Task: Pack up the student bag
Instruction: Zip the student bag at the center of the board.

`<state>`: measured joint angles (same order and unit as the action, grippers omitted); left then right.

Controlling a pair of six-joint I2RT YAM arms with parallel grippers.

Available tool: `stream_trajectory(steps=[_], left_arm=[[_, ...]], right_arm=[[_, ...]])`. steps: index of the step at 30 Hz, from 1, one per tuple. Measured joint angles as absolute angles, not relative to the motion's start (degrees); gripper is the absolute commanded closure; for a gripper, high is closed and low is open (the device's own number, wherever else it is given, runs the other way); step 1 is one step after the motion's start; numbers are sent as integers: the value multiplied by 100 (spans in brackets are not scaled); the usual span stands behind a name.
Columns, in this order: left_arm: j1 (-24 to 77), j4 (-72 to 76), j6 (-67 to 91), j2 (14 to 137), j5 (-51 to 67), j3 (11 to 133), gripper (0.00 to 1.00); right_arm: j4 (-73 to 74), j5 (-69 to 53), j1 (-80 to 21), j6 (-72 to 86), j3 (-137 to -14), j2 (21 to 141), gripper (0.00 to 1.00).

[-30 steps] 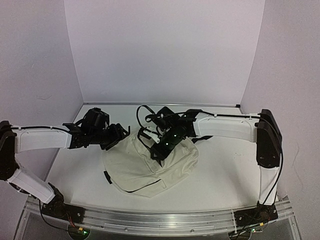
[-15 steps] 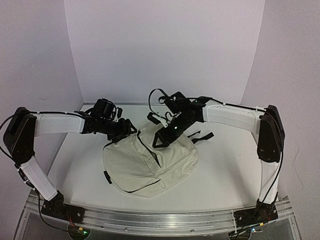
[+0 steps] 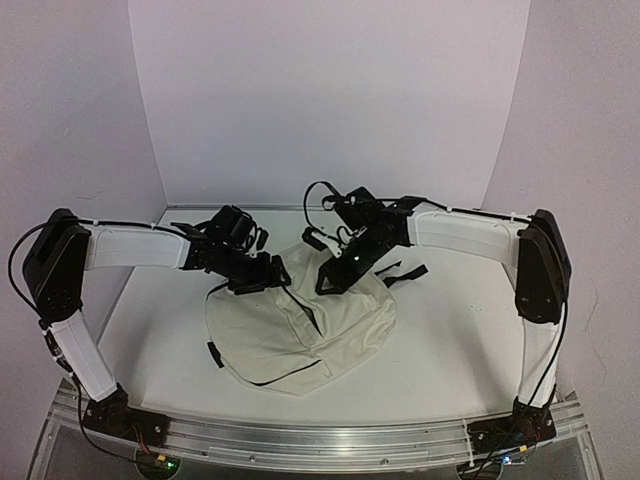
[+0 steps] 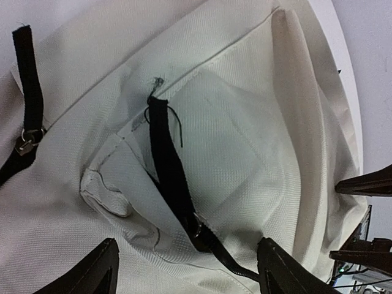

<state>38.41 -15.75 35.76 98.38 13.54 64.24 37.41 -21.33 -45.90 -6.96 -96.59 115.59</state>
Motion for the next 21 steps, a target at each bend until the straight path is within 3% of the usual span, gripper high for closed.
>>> stream_trajectory(steps=[7, 14, 17, 21], left_arm=[[4076, -2042, 3552, 10145, 799, 6738, 31], [4157, -2207, 3642, 10017, 339, 6656, 45], [4157, -2211, 3654, 9670, 305, 6392, 44], [4196, -2199, 3706, 9311, 316, 6123, 38]], right_arm=[[3563, -1667, -4815, -748, -9506, 11468, 38], [3290, -593, -5230, -767, -9286, 11406, 42], [3230, -284, -5287, -768, -9243, 11406, 47], [3161, 3, -5327, -774, -9200, 11414, 42]])
